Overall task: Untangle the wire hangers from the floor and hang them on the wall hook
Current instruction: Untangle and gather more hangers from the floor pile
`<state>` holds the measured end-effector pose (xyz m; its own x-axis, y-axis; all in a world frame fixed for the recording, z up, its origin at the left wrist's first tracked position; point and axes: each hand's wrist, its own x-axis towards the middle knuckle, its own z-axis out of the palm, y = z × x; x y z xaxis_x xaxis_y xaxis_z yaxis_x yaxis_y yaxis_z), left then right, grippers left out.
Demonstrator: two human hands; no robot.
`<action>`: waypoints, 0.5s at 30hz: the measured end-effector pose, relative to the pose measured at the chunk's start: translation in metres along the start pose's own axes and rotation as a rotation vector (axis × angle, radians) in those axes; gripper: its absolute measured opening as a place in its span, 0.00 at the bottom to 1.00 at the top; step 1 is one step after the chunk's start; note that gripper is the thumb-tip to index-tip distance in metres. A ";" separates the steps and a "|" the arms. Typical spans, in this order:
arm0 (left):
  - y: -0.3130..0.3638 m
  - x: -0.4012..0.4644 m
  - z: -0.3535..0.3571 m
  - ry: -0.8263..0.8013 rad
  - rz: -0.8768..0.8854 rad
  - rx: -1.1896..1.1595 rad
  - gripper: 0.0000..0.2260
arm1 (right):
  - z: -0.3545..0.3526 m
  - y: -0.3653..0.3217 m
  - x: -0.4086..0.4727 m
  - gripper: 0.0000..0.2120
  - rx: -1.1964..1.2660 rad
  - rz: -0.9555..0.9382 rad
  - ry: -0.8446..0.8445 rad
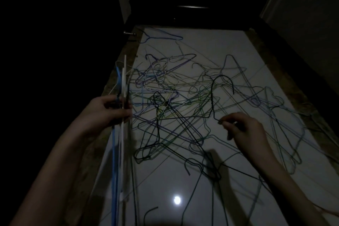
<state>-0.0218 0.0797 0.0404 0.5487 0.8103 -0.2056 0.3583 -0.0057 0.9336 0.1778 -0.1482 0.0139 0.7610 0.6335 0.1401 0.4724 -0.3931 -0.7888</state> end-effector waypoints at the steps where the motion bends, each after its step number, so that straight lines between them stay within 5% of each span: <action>1: 0.001 0.000 0.003 -0.014 -0.001 0.016 0.08 | -0.001 -0.001 0.002 0.08 -0.008 -0.008 -0.006; 15: 0.031 -0.013 0.030 -0.370 -0.121 -0.101 0.07 | -0.052 -0.023 0.021 0.18 -0.120 -0.276 -0.322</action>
<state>0.0044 0.0513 0.0636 0.7489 0.5354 -0.3905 0.3713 0.1490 0.9165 0.2060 -0.1609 0.0662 0.4305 0.8935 0.1277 0.7019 -0.2425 -0.6698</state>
